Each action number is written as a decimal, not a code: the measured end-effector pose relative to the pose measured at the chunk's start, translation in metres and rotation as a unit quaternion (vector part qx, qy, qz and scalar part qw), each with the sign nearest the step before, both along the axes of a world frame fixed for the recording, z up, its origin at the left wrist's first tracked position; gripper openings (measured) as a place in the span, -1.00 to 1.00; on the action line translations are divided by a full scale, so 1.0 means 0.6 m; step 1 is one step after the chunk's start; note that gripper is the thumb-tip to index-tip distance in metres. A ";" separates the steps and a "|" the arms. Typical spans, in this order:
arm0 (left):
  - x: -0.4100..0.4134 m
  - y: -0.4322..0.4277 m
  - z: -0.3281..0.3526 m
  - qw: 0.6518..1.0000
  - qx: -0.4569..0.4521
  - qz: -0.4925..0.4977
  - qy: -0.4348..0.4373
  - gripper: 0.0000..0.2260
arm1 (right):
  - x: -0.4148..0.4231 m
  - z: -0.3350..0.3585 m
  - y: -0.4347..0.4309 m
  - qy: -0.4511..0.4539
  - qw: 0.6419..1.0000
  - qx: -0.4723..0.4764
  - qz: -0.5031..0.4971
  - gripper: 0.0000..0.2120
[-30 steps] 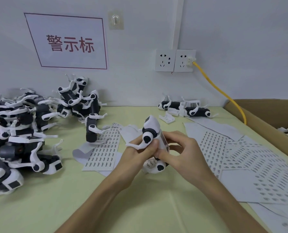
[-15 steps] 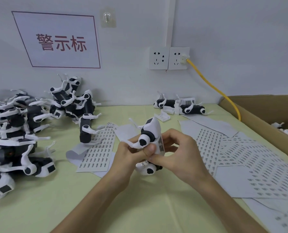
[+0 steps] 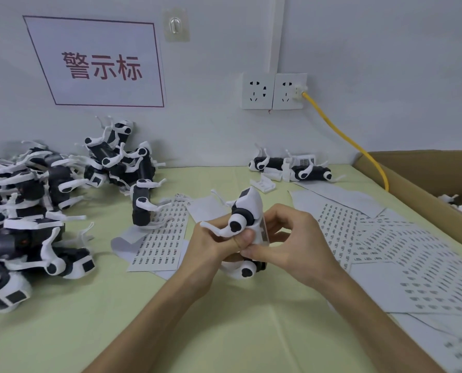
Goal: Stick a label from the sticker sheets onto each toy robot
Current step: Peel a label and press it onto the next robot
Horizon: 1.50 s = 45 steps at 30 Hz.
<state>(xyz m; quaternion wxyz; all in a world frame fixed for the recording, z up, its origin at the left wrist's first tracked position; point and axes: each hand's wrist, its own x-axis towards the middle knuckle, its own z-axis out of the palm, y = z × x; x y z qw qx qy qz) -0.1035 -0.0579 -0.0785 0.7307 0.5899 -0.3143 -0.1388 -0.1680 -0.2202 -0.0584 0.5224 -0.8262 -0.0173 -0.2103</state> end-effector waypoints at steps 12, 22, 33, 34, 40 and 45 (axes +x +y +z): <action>0.005 0.004 0.003 1.000 0.024 0.010 0.017 -0.89 | 0.005 -0.001 -0.018 0.013 1.000 -0.018 0.020 -0.69; -0.008 -0.002 0.005 0.999 0.038 0.030 -0.020 -0.87 | -0.001 0.005 -0.034 0.038 0.997 -0.011 0.068 -0.65; -0.005 0.003 0.008 0.998 0.040 0.019 -0.042 -0.77 | 0.002 0.002 -0.017 0.025 0.998 -0.057 0.007 -0.72; -0.005 0.002 0.007 0.998 0.041 0.020 -0.044 -0.77 | 0.001 0.003 -0.021 0.025 0.998 -0.056 0.018 -0.70; 0.005 0.007 -0.001 0.997 0.054 0.023 -0.047 -0.84 | 0.001 0.001 -0.029 0.036 0.998 -0.003 0.060 -0.66; 0.026 0.013 -0.010 0.995 0.051 0.089 -0.019 -0.92 | 0.011 -0.003 -0.011 -0.095 0.989 -0.055 -0.097 -0.62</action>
